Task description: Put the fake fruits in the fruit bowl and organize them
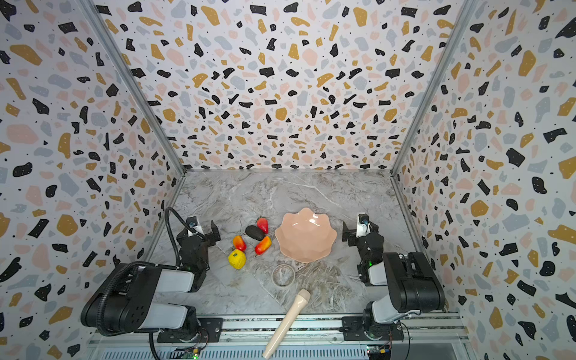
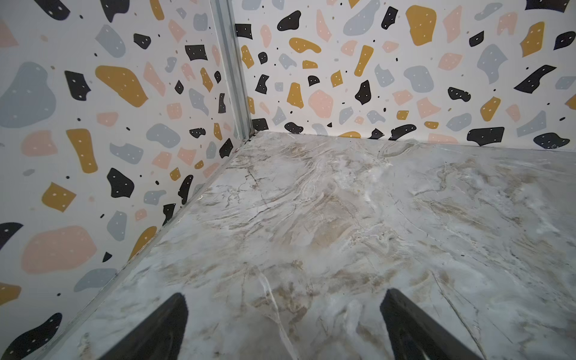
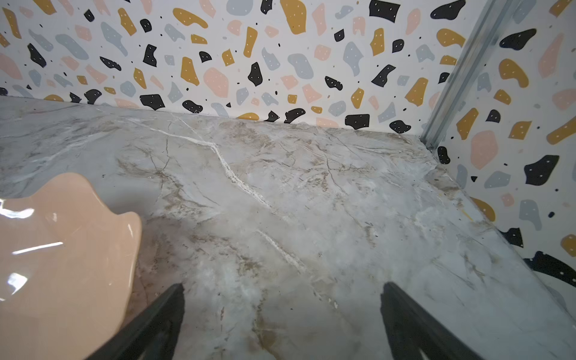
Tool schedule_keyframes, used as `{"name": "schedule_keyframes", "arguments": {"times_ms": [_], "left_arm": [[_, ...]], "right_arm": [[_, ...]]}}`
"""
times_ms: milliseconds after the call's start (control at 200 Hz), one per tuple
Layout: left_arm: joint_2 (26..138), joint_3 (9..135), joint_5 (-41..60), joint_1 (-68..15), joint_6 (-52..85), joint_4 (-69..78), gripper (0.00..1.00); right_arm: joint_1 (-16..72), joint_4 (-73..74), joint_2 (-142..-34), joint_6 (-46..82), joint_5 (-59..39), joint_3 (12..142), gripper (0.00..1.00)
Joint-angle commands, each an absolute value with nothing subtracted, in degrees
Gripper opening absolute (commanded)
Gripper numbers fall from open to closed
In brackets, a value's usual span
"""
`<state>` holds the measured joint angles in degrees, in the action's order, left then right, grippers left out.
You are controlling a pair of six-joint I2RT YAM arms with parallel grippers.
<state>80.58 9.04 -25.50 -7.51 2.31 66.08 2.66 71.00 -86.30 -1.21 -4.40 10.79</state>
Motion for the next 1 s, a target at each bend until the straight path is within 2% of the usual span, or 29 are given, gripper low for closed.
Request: {"name": "schedule_keyframes", "arguments": {"times_ms": [0, 996], "left_arm": [[79.89, 9.23, -25.31, -7.21, 1.87, 69.06, 1.0], [80.18, 9.51, -25.08, -7.21, 1.83, 68.78, 1.0]], "right_arm": [[2.9, 71.03, -85.56, -1.6, -3.78, 12.3, 0.99], [2.46, 70.67, -85.79, -1.32, -4.42, 12.57, 0.99]]}}
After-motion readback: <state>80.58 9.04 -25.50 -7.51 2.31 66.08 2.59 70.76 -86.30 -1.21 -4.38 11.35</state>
